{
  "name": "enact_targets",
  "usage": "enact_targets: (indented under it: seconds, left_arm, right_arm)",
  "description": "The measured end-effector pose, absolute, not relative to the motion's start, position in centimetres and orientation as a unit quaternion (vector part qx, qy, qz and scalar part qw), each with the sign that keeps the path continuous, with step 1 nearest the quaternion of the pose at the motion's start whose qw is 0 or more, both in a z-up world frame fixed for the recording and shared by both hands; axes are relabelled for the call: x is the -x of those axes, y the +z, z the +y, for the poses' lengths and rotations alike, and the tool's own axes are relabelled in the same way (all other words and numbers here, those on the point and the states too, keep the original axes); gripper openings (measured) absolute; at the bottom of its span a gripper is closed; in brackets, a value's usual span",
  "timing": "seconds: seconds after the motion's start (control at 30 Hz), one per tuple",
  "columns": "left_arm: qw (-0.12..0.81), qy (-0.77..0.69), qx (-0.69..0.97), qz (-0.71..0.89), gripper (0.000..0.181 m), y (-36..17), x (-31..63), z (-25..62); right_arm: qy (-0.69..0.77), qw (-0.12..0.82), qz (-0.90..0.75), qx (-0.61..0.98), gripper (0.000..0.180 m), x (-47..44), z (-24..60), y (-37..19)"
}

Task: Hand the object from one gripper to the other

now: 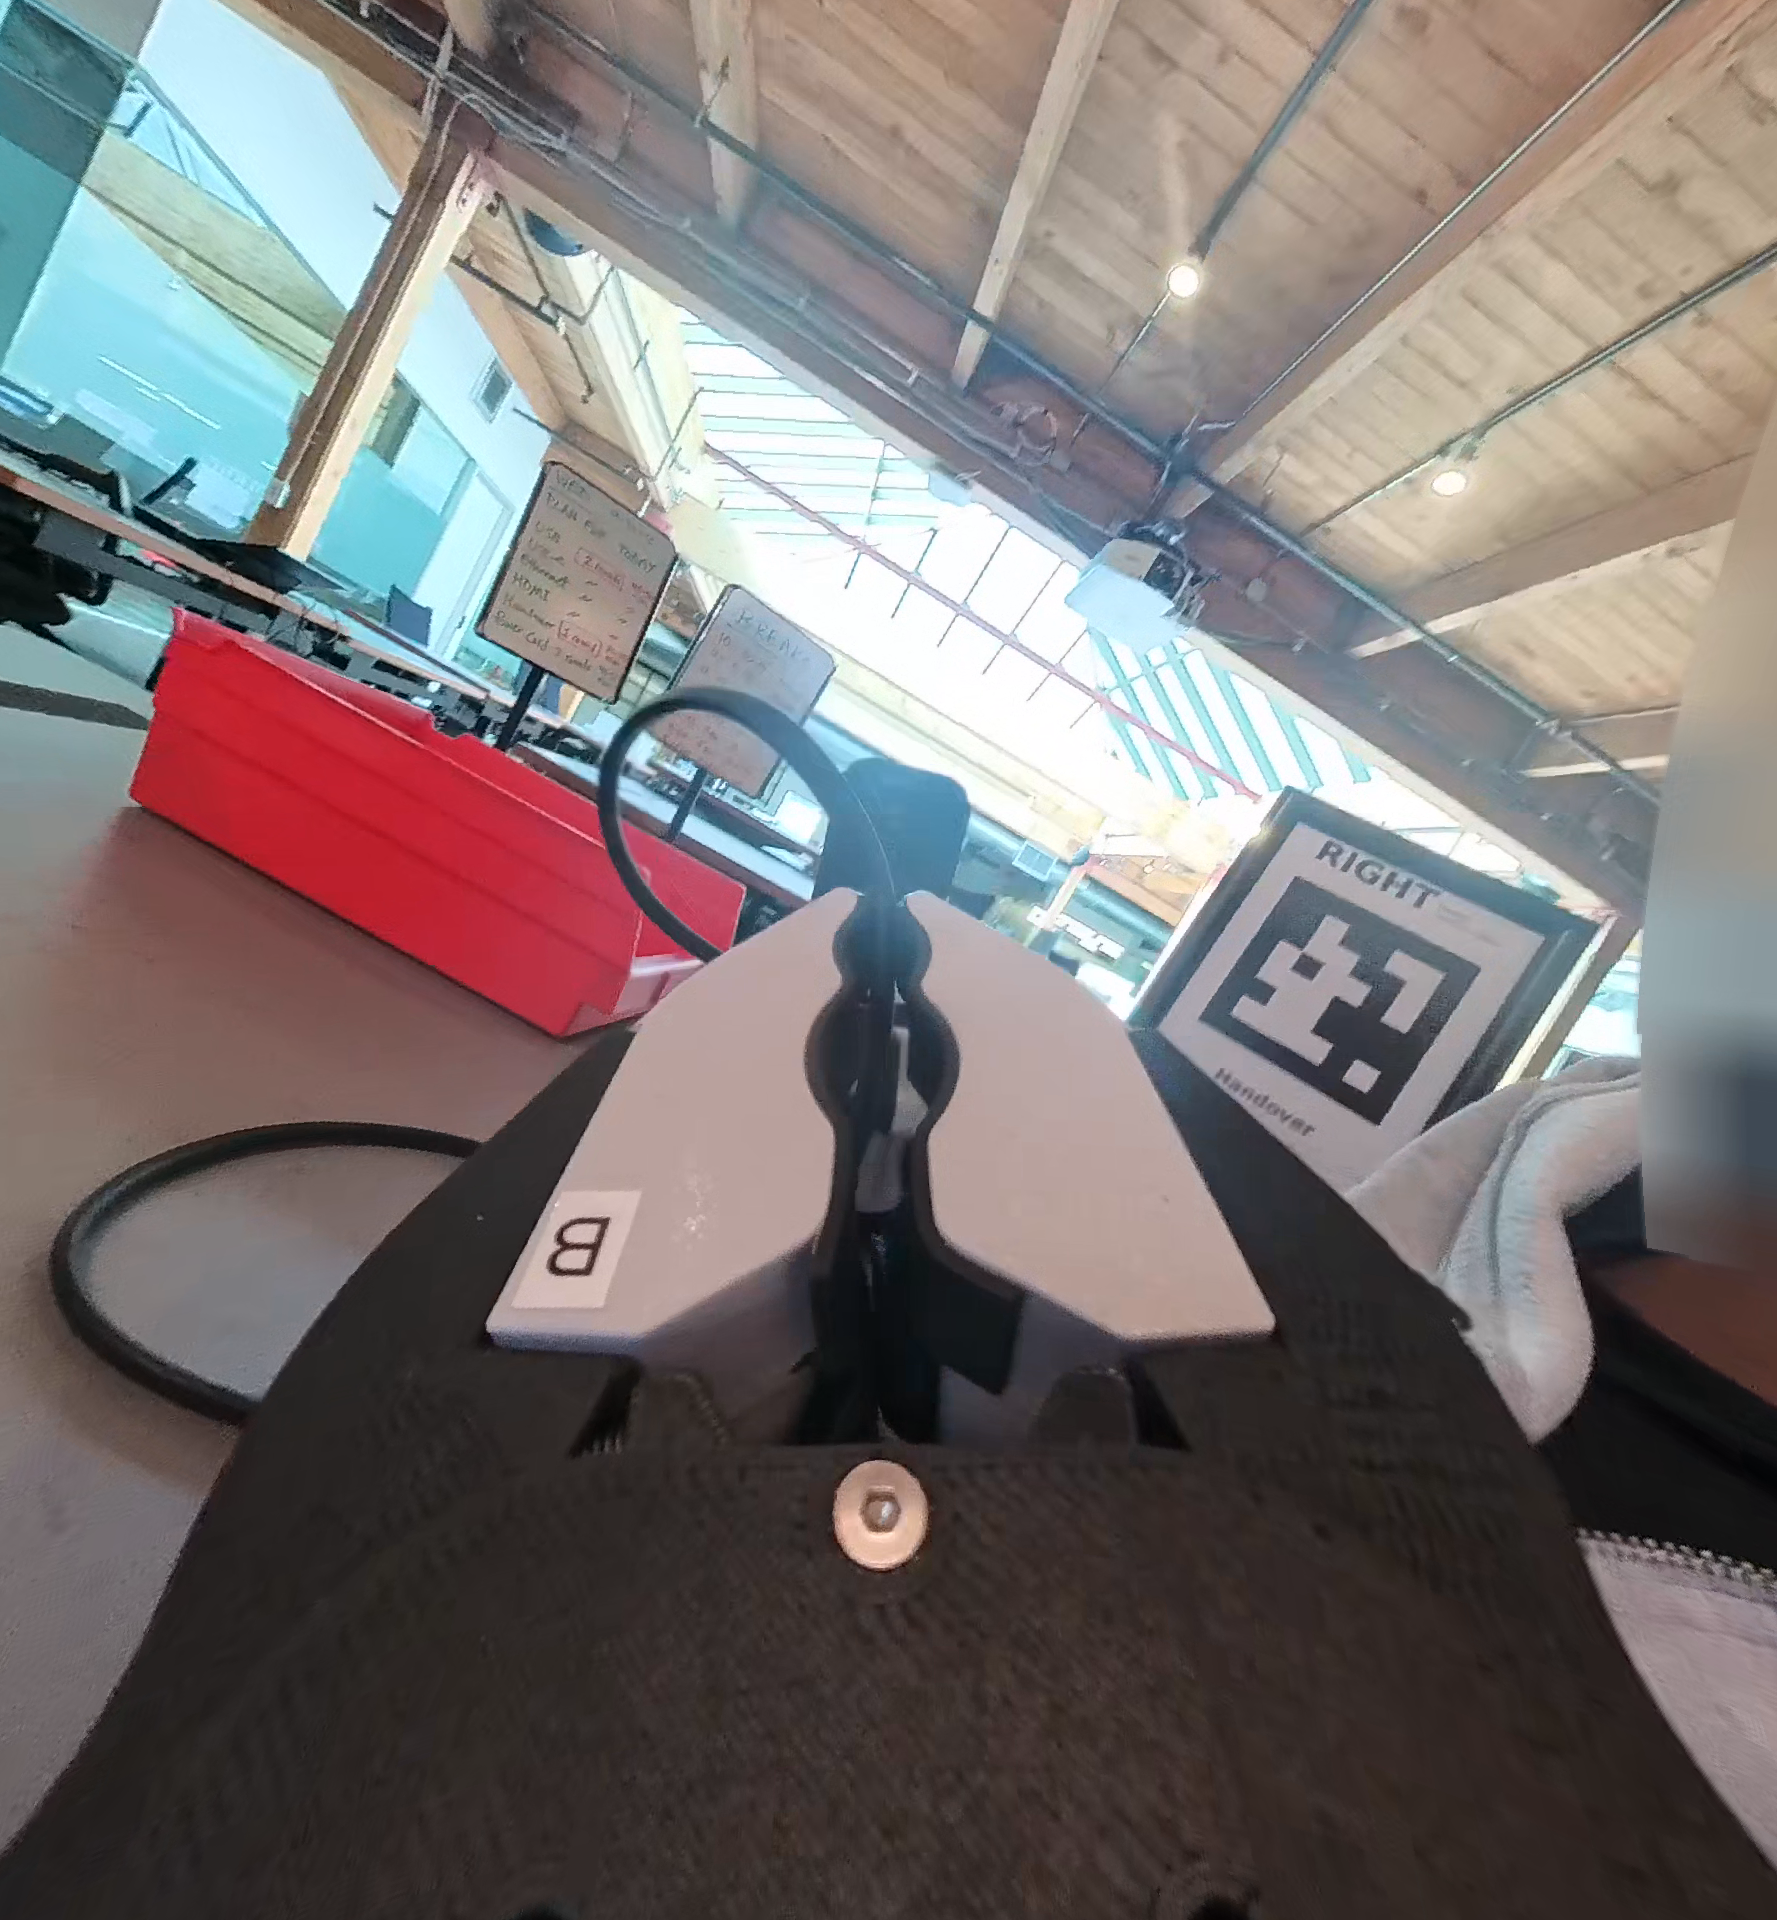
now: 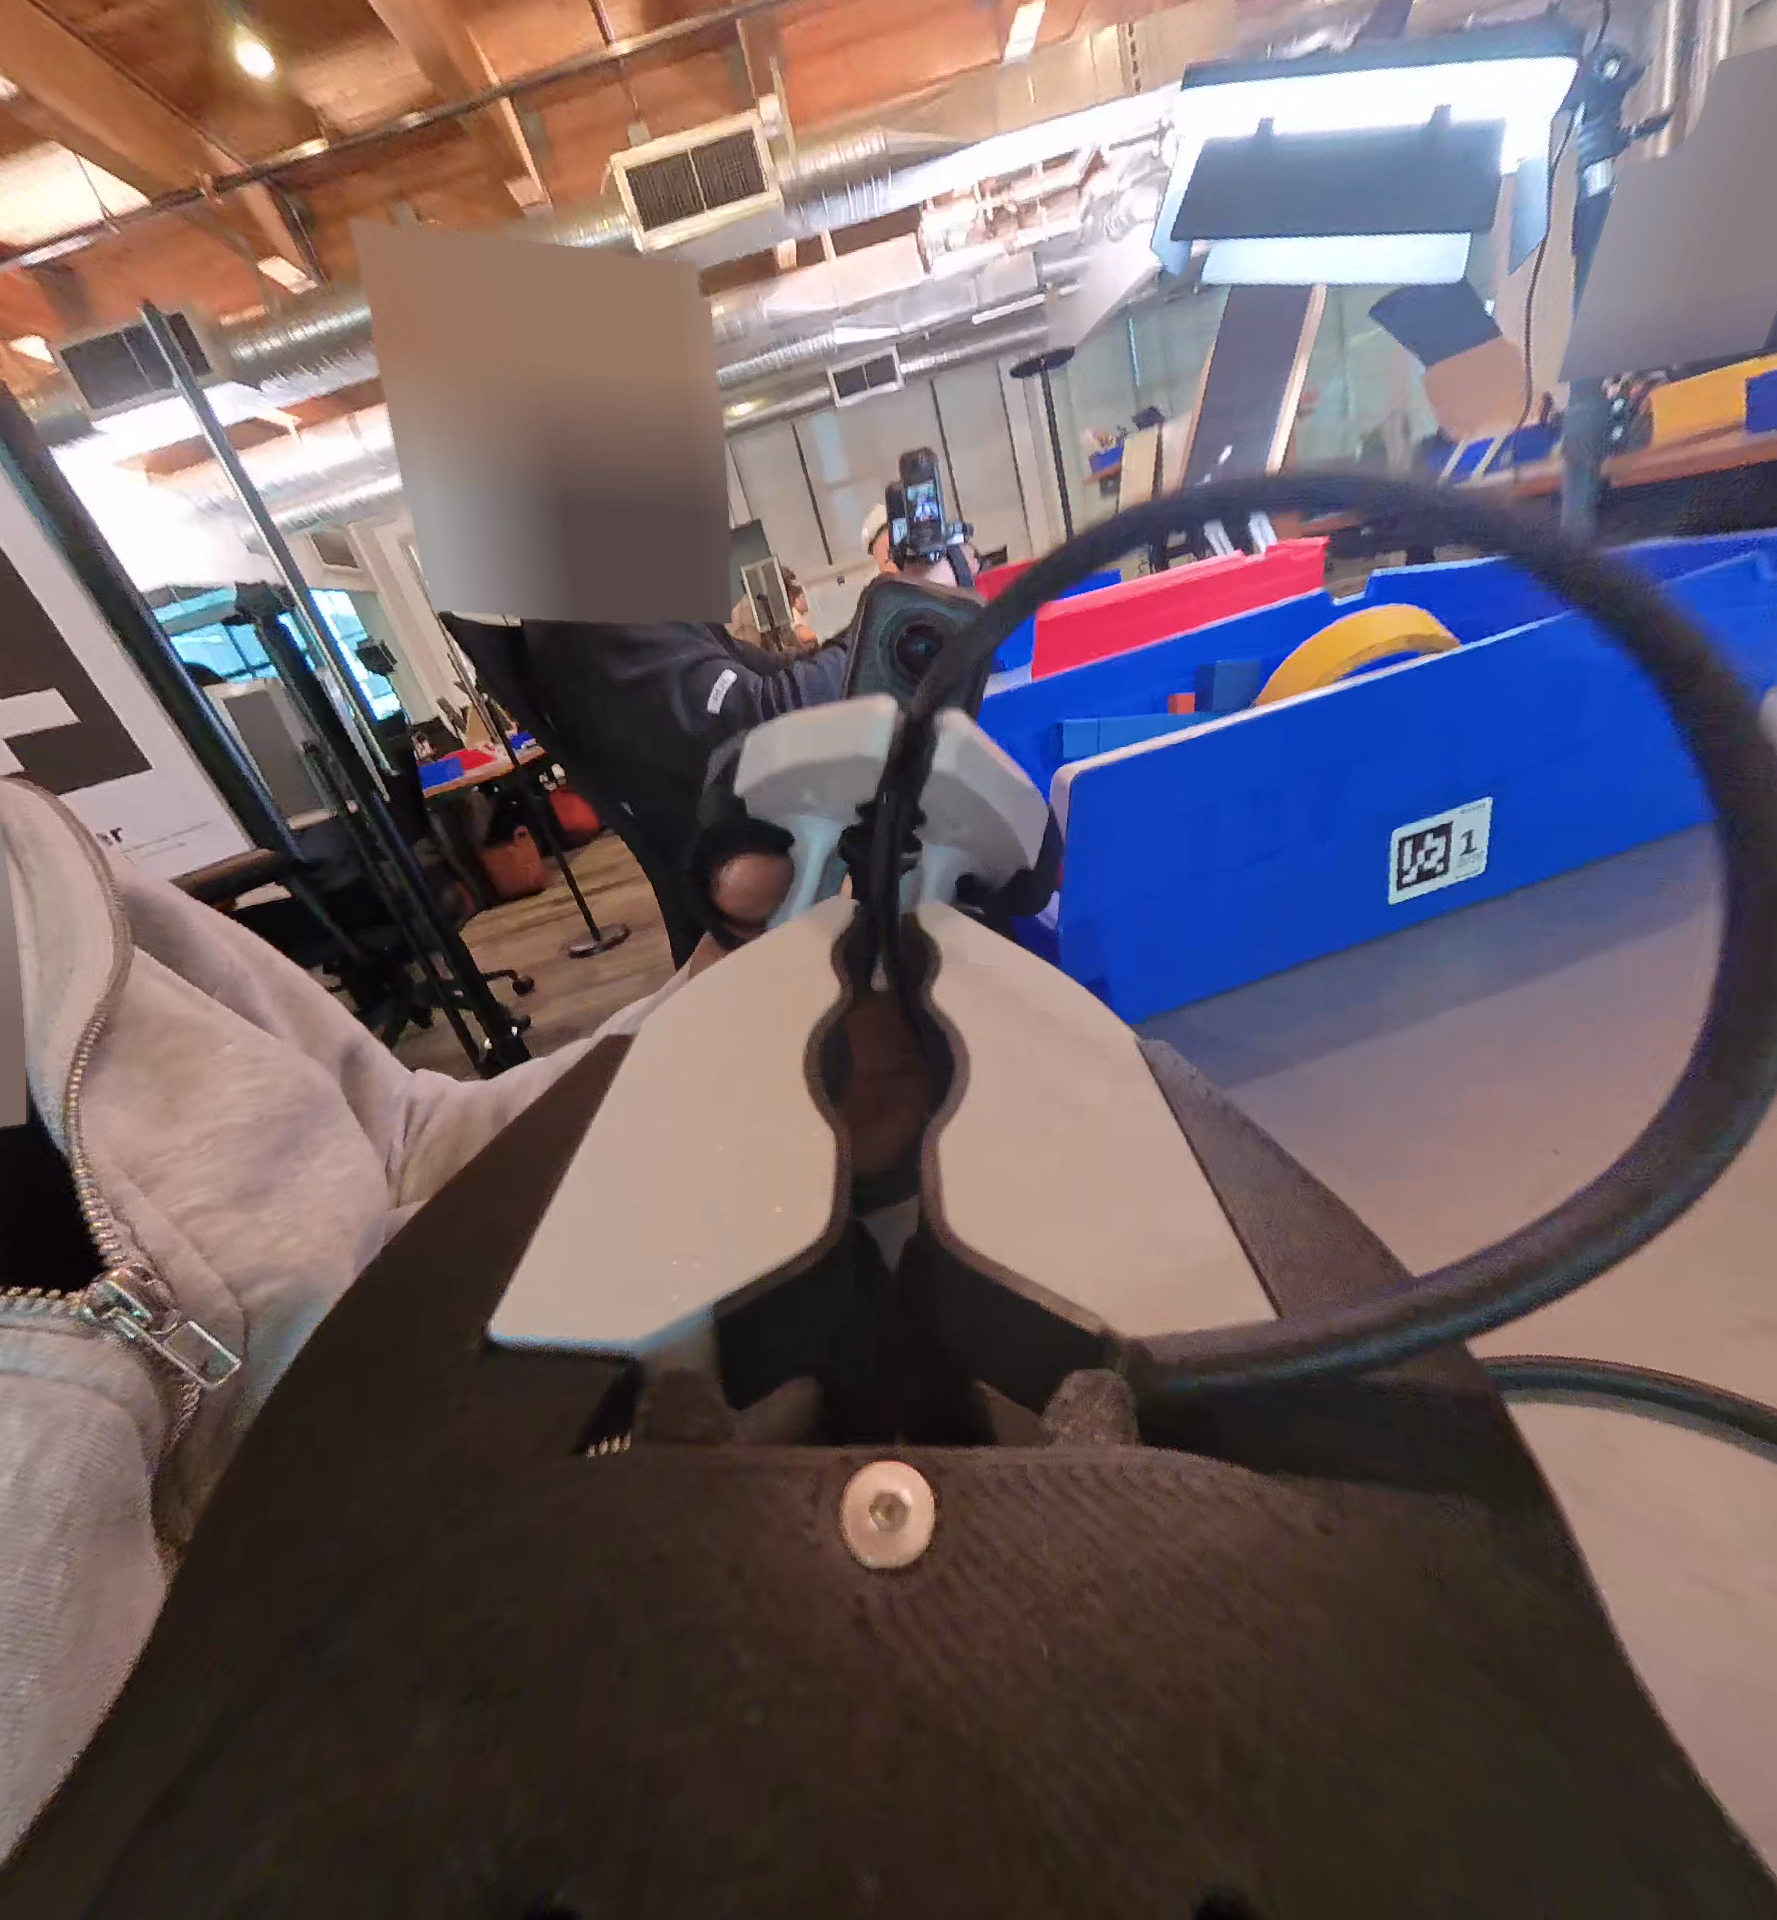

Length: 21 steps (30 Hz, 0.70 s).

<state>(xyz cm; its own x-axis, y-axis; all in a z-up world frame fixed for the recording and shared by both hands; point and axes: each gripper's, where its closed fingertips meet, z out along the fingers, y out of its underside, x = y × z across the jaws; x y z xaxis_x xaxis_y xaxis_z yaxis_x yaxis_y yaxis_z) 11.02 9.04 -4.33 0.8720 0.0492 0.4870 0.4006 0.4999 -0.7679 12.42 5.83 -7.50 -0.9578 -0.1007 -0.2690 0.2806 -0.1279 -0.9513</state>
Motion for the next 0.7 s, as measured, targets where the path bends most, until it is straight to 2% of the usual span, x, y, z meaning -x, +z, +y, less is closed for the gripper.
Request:
enact_targets:
  seconds: [0.27,0.47,0.7]
  left_arm:
    - [0.831,-0.099,0.499,-0.224,0.003,-4.4,-11.2,9.3]
    - [0.811,-0.054,0.531,-0.240,0.025,-5.3,-10.6,9.5]
    - [0.779,-0.023,0.583,-0.232,0.010,-6.7,-10.8,10.4]
  right_arm:
    - [-0.741,0.112,0.660,-0.046,0.005,-12.8,5.8,-7.6]
    - [-0.794,0.129,0.588,-0.086,0.004,-11.1,8.0,-5.3]
    - [-0.813,0.155,0.552,-0.101,0.004,-10.4,9.3,-4.3]
